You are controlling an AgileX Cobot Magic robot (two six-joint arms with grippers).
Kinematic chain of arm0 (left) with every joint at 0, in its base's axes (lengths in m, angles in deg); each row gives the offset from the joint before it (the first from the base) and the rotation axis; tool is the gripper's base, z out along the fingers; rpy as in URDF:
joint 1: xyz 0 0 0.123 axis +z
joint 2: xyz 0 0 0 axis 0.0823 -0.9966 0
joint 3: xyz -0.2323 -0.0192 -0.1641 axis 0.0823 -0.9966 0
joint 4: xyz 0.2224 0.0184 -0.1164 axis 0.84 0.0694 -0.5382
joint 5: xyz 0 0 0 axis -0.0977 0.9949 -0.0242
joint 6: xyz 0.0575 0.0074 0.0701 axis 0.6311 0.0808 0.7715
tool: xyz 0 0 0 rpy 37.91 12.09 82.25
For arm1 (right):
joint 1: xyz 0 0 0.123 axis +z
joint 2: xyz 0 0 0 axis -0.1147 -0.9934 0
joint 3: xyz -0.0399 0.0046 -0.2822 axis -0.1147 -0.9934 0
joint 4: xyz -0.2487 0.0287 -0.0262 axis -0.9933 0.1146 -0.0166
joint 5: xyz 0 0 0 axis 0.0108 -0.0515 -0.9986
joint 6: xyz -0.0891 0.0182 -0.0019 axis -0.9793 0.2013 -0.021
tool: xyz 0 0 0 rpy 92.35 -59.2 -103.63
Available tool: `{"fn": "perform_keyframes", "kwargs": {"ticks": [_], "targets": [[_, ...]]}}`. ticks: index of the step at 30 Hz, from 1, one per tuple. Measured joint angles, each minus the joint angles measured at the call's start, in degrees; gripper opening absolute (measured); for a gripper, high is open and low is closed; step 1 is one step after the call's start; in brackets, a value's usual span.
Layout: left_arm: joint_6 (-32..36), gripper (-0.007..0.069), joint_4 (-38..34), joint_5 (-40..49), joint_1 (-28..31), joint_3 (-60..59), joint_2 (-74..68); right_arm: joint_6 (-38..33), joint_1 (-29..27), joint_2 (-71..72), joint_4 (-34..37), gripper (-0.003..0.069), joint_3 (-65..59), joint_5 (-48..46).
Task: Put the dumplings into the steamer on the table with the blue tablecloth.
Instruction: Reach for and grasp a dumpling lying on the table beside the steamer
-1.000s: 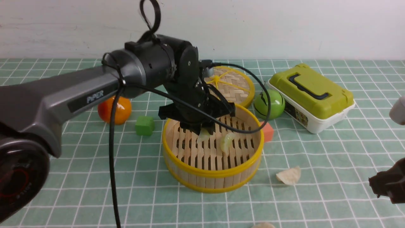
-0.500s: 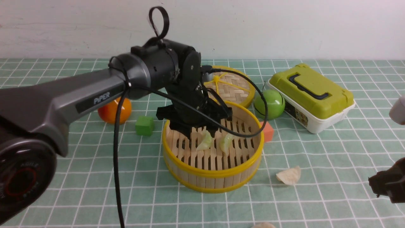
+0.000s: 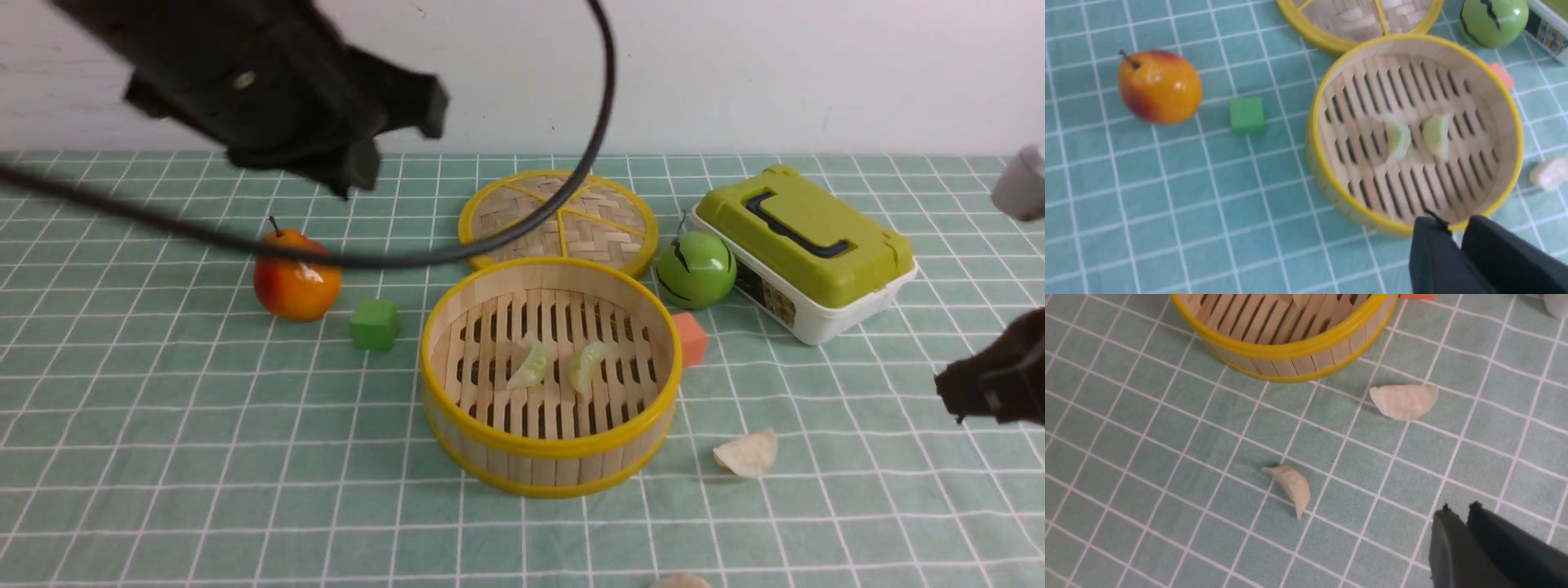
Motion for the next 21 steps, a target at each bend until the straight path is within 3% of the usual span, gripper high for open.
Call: {"fn": "perform_keyframes", "kwargs": {"ticks": [3, 7, 12, 17, 21], "targets": [[-0.8, -0.0014, 0.0, -0.8, 0.0, -11.7, 8.9, -1.1, 2.0, -4.6, -0.3, -0.0015, 3.9, -2.7], [-1.7, -0.0014, 0.0, -1.4, 0.0, -24.3, 18.8, -1.5, 6.6, -12.0, -4.1, -0.0019, 7.6, -3.1], [-1.9, -0.0014, -0.7, -1.4, 0.0, -32.9, 26.7, -2.2, 7.9, -21.4, -7.8, 0.0003, 11.1, -4.6], [-1.9, -0.0014, -2.3, -1.4, 0.0, -35.0, 29.1, -5.1, 7.9, -29.8, -8.2, 0.0122, 14.1, -5.1], [-1.1, -0.0014, -2.6, -1.6, 0.0, -35.3, 29.2, -15.2, 7.9, -37.1, -8.4, 0.0383, 15.5, 0.4]]}}
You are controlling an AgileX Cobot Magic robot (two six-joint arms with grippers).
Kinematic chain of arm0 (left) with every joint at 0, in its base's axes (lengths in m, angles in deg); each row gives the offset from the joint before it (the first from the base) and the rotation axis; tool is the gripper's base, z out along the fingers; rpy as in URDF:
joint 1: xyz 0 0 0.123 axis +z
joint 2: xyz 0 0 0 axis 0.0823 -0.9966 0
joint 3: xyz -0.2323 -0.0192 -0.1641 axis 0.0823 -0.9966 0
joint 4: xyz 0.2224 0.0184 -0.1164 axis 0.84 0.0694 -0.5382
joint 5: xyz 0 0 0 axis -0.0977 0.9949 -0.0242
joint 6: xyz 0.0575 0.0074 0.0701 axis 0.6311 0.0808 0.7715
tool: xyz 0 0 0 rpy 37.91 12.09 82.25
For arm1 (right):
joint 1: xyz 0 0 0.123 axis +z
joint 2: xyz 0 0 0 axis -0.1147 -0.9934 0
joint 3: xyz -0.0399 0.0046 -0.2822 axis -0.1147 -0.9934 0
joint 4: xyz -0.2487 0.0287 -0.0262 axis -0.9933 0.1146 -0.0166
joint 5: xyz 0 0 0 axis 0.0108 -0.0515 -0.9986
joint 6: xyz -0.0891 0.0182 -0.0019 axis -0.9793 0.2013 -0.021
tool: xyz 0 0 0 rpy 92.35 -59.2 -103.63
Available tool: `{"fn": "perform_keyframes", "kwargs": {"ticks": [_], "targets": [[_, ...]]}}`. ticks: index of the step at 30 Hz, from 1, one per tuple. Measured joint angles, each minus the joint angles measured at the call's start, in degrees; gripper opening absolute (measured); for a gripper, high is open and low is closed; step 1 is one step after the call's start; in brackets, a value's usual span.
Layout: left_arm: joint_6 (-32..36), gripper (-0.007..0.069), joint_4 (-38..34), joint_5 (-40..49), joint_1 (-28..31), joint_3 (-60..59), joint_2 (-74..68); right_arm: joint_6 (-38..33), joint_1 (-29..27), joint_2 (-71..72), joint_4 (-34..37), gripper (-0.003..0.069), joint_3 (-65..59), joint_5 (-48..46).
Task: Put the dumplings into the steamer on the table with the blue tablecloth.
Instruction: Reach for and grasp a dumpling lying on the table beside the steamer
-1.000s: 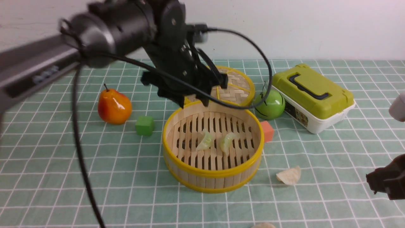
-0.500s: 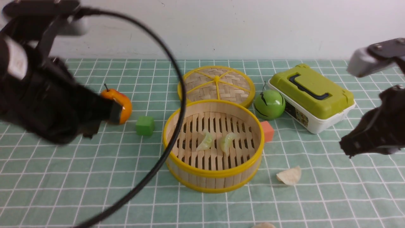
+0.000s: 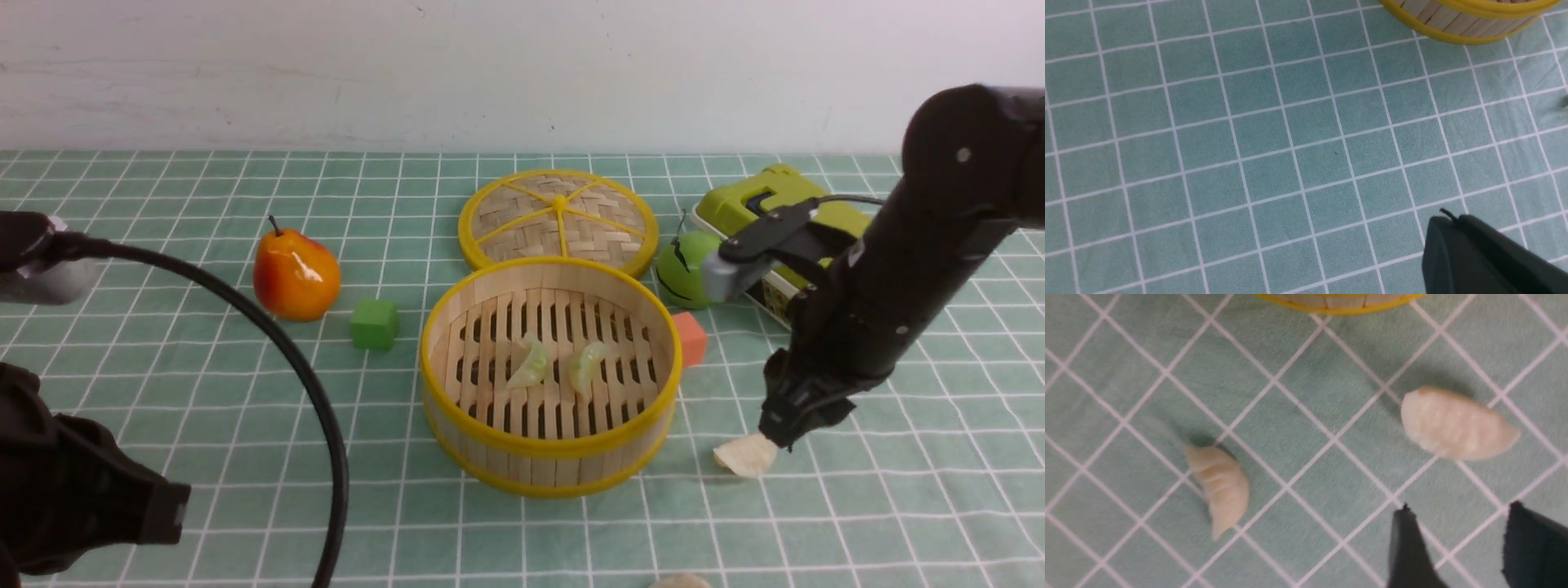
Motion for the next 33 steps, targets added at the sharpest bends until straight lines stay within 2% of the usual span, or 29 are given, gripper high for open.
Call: {"fn": "perform_keyframes", "kwargs": {"ticks": [3, 4, 6, 9, 13, 16, 19, 20, 21, 24, 28, 33], "targets": [[0.9, -0.0014, -0.1, -0.1, 0.0, 0.0, 0.0, -7.8, 0.0, -2.4, 0.1, 0.0517, 0.1, 2.7], [1.2, -0.0014, -0.2, -0.1, 0.0, 0.0, 0.0, -12.4, 0.0, -3.3, 0.3, 0.0563, 0.2, 4.0], [1.9, -0.0014, -0.2, -0.1, 0.0, 0.0, 0.0, -17.4, 0.0, -4.8, 1.1, 0.0607, 0.2, 5.2], [2.1, -0.0014, -0.2, -0.1, 0.0, 0.0, 0.0, -21.4, 0.0, -6.3, 2.0, 0.0619, 0.2, 6.3], [2.2, -0.0014, -0.3, 0.0, 0.0, 0.0, 0.0, -23.4, 0.0, -9.6, 1.1, 0.0566, 0.2, 8.3], [2.3, -0.0014, -0.3, 0.0, 0.0, 0.0, 0.0, -23.5, 0.0, -11.6, -0.4, 0.0494, 0.2, 9.6], [2.3, -0.0014, -0.3, 0.0, 0.0, 0.0, 0.0, -23.1, 0.0, -12.5, -1.0, 0.0388, 0.2, 10.4], [2.3, -0.0014, -0.3, 0.0, 0.0, 0.0, 0.0, -23.1, 0.0, -12.5, -1.0, 0.0388, 0.2, 10.4], [2.3, -0.0014, -0.3, 0.0, 0.0, 0.0, 0.0, -22.4, 0.0, -12.5, -1.0, 0.0334, 0.3, 10.7], [2.3, -0.0014, -0.3, 0.0, 0.0, 0.0, 0.0, -21.3, 0.0, -12.5, -1.0, 0.0304, 0.3, 10.9], [2.3, -0.0014, -0.3, 0.2, 0.0, 0.0, 0.0, -19.4, 0.0, -12.4, -1.7, 0.0302, 2.0, 7.7], [2.3, -0.0014, -0.3, 0.9, 0.0, -0.1, 0.0, -10.6, 0.7, -9.1, -3.2, 0.0302, 10.9, -1.3]]}}
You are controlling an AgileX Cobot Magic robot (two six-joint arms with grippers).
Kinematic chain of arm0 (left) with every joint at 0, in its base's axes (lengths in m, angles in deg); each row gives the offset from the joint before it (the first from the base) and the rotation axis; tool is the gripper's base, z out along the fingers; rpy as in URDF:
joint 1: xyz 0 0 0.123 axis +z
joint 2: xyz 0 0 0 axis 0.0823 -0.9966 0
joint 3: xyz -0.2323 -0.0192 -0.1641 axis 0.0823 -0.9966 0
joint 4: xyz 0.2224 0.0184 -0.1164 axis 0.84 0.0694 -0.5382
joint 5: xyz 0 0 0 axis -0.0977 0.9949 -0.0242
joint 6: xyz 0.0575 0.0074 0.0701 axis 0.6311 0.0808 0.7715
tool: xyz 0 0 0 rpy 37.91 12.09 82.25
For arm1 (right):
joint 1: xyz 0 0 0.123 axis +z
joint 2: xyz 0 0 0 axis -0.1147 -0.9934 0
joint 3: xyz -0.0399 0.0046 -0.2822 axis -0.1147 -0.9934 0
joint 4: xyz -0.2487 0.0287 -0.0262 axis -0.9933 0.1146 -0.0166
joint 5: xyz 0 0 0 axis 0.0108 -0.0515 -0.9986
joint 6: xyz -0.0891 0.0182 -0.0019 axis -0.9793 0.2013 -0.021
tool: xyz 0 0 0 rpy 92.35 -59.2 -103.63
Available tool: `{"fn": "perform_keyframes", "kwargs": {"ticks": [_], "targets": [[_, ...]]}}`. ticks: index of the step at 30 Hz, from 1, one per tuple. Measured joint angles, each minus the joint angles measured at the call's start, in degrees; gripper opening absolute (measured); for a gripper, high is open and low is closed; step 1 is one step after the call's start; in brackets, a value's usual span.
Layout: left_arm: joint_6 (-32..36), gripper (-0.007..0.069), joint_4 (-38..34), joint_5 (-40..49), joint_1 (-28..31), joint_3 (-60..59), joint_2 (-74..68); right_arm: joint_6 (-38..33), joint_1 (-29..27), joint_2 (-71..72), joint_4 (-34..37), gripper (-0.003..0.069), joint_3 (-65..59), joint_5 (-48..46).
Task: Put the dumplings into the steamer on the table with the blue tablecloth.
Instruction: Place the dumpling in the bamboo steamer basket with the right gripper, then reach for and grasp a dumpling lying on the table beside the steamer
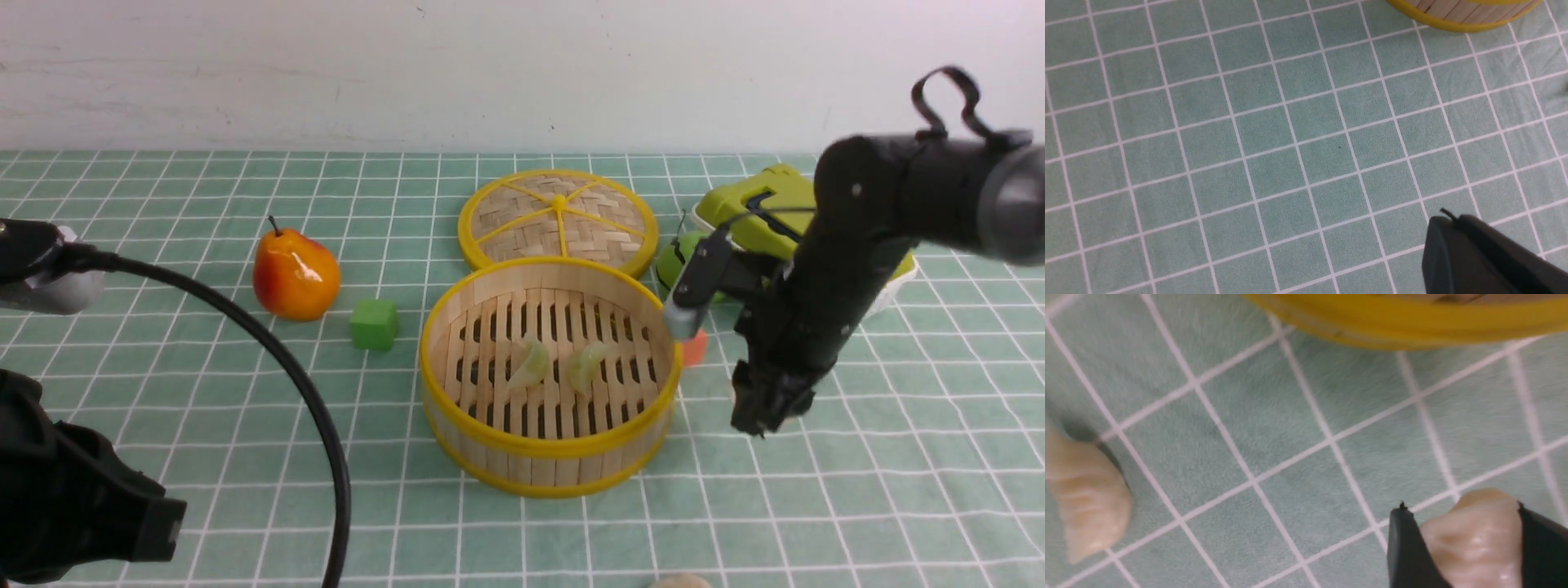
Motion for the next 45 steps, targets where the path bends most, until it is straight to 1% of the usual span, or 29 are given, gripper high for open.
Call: {"fn": "perform_keyframes", "kwargs": {"ticks": [3, 6, 8, 11, 14, 17, 22, 25, 27, 30, 33, 35, 39, 42, 45], "targets": [[0.0, -0.0014, 0.0, 0.0, 0.0, 0.0, 0.0, 7.3, 3.4, 1.5, 0.1, 0.0302, 8.0, -3.6], [0.0, -0.0014, 0.0, -0.4, 0.0, 0.0, 0.0, 14.5, 8.1, 1.0, 0.4, 0.0302, 14.0, -3.6], [0.0, -0.0014, 0.0, -0.7, 0.0, 0.0, 0.0, 18.3, 11.3, -0.8, 0.5, 0.0302, 16.5, -1.3], [0.0, -0.0014, 0.0, -0.7, 0.0, 0.0, 0.0, 22.8, 14.2, -4.8, 0.0, 0.0302, 18.0, 4.1], [0.0, -0.0014, 0.0, -0.6, 0.0, 0.0, 0.0, 26.6, 15.2, -8.5, -1.5, 0.0302, 18.0, 9.6], [0.0, -0.0014, 0.0, 0.4, 0.0, 0.0, 0.0, 33.1, 14.9, -12.5, -4.1, 0.0302, 18.0, 15.0], [0.0, -0.0014, 0.0, 1.4, 0.0, 0.0, 0.0, 41.3, 14.3, -15.0, -8.2, 0.0302, 18.0, 19.3], [0.0, -0.0013, -0.1, 1.4, 0.0, 0.0, 0.0, 44.2, 14.3, -15.4, -9.0, 0.0306, 18.0, 20.6], [0.0, -0.0013, -0.1, 1.4, 0.0, 0.0, 0.0, 45.3, 14.3, -15.4, -9.0, 0.0331, 18.1, 20.8], [0.0, -0.0013, -0.1, 1.4, 0.0, 0.0, 0.0, 46.1, 14.3, -15.0, -9.0, 0.0433, 19.6, 17.6], [0.0, -0.0012, -0.4, 1.5, 0.0, 0.0, 0.0, 46.1, 14.3, -13.0, -9.0, 0.0529, 22.7, 8.7], [0.0, -0.0010, -0.8, 1.7, 0.0, 0.0, 0.0, 44.9, 14.3, -10.7, -9.0, 0.0563, 24.3, 2.6], [0.3, -0.0007, -1.5, 2.6, 0.0, 0.0, 0.0, 39.8, 14.3, -3.9, -7.6, 0.0576, 24.5, -9.2], [1.1, -0.0006, -2.3, 2.7, 0.0, 0.0, 0.0, 37.5, 14.3, 0.5, -5.3, 0.0563, 21.0, -10.9], [1.4, -0.0003, -2.7, 2.7, 0.0, 0.0, 0.0, 35.6, 14.3, 5.8, -1.2, 0.0537, 12.5, -11.4]]}}
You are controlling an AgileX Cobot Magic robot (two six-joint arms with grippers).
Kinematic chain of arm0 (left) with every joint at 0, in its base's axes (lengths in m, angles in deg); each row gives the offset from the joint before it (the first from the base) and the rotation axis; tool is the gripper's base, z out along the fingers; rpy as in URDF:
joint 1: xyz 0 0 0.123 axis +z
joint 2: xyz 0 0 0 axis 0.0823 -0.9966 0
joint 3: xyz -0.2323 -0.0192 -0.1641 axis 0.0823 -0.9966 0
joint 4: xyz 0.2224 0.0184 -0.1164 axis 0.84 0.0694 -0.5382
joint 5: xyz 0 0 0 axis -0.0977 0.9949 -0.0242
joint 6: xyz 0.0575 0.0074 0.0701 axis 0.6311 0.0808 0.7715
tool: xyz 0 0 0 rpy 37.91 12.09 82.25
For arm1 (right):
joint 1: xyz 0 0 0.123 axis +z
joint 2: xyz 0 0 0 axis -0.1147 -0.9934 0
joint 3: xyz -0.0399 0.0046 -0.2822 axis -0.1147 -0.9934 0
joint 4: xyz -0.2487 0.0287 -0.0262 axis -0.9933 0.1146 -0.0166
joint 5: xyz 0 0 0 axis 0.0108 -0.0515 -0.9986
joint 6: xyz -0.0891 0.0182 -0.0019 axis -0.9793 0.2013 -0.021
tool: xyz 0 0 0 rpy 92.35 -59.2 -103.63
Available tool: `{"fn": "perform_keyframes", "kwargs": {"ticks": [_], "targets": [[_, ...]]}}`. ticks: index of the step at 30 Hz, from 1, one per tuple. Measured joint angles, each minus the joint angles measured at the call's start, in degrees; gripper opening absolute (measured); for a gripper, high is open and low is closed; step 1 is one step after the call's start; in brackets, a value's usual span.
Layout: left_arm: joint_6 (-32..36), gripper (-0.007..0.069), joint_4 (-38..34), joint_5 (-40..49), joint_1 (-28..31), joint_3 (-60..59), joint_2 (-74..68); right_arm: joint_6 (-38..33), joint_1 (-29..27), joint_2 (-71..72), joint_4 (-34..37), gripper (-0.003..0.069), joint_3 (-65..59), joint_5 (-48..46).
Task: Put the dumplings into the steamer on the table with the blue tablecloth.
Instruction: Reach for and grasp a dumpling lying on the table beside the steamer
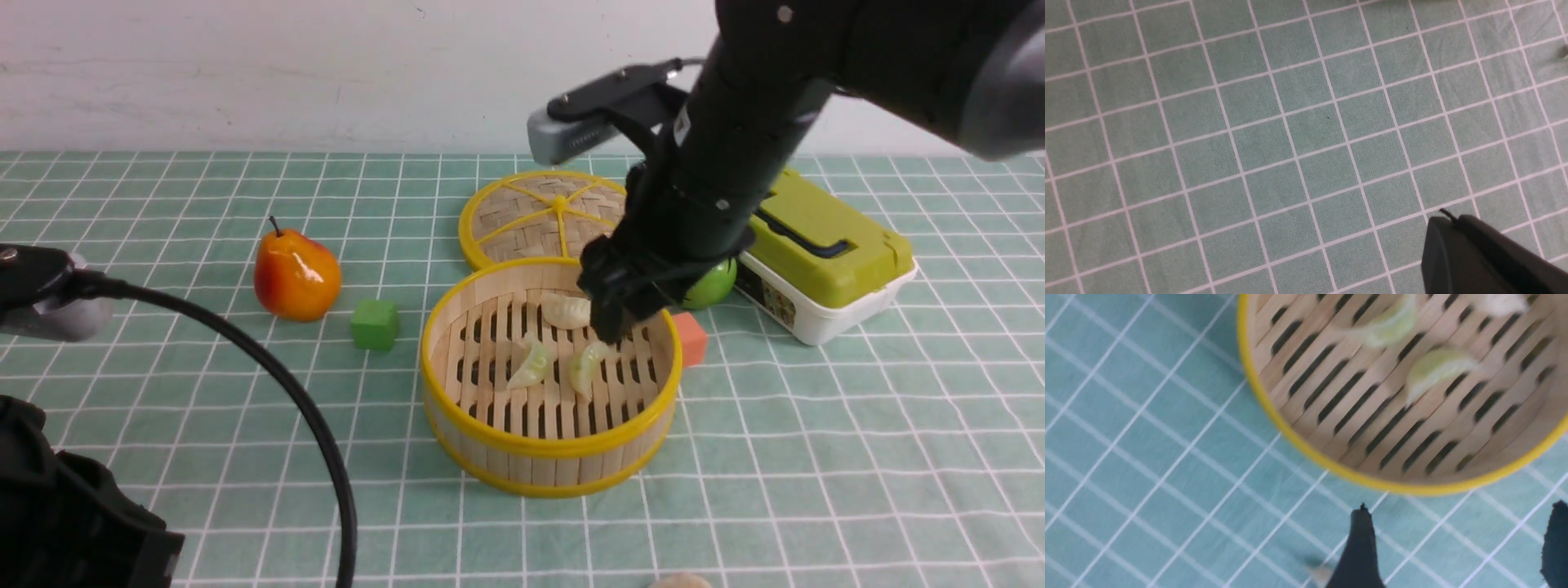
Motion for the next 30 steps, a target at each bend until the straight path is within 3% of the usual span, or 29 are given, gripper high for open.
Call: {"fn": "perform_keyframes", "kwargs": {"ticks": [8, 15, 24, 30], "targets": [[0.1, 0.0004, 0.0, 0.0, 0.0, 0.0, 0.0, -3.4, 0.0, 8.8, 3.0, 0.0499, -27.7, 5.6], [0.1, 0.0007, -0.1, 0.2, 0.0, 0.0, 0.0, -6.7, 0.1, 8.5, 3.8, 0.0498, -45.6, 28.3], [0.1, 0.0017, -0.1, 0.4, 0.0, 0.0, 0.0, -8.8, 3.3, 7.4, 4.7, 0.0494, -47.8, 41.1], [0.1, 0.0019, -0.1, 0.6, 0.0, 0.0, 0.0, -9.0, 3.5, 5.9, 3.9, 0.0433, -47.8, 40.5]]}}
